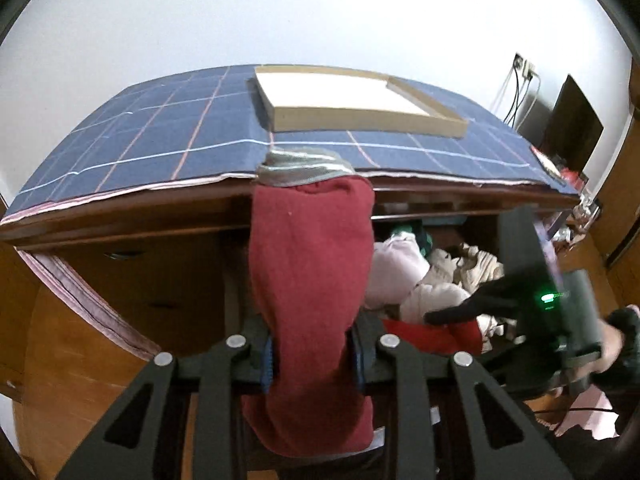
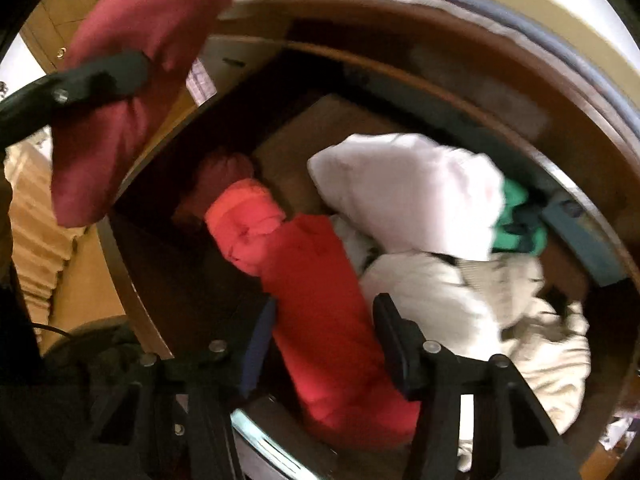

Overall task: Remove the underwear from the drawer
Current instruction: 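Lift both red socks up to the tray with both tools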

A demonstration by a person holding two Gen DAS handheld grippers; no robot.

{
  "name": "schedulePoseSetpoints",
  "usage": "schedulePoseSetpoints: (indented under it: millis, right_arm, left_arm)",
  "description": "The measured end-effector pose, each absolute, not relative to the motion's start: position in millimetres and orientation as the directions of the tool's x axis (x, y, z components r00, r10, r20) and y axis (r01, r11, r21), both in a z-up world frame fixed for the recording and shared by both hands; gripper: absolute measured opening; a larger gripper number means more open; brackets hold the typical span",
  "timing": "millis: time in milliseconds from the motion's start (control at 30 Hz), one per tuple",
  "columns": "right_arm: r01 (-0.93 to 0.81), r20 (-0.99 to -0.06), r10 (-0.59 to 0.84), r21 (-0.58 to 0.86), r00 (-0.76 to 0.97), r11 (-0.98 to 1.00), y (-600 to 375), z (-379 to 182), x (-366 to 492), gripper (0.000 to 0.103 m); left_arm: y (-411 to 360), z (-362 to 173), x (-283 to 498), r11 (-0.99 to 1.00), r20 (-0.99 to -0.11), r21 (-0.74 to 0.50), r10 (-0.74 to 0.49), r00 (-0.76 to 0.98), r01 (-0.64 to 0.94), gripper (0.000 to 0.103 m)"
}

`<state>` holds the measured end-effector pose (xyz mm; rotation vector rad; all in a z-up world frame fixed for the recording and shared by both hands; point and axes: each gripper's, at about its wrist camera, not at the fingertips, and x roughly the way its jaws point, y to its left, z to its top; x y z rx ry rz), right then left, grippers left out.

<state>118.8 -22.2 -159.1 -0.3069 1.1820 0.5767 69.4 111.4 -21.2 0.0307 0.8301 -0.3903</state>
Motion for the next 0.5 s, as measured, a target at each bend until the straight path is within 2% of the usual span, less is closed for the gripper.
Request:
schedulePoseSetpoints:
  millis: [100, 300, 433, 500]
  right_arm:
    - [-0.611, -0.944, 0.227, 0.036, 0.238, 0.791, -12, -165, 116, 0.051]
    - [-0.586, -0.960, 0.238, 0.107, 0.151, 0.803, -18, -169, 120, 0.048]
    - [-0.518, -0.939, 0.309, 0.190, 0.152, 0.834, -32, -169, 124, 0.035]
    - [-0.488, -0.919, 0.346, 0.218, 0.188, 0.845, -41, -161, 120, 0.033]
  left_arm:
    - [117, -21, 69, 0.931, -0.716, -0.146, -0.332, 0.614, 0.333, 0.027]
    - [126, -22, 69, 0.934, -0.713, -0.174, -0.337, 0.615, 0.311, 0.027]
    - [128, -22, 67, 0.934, -0.708, -0.180, -0.342, 0.618, 0.310, 0.028]
    - [128, -24, 66, 0.932, -0.707, -0.184, -0.346, 0.617, 0.311, 0.028]
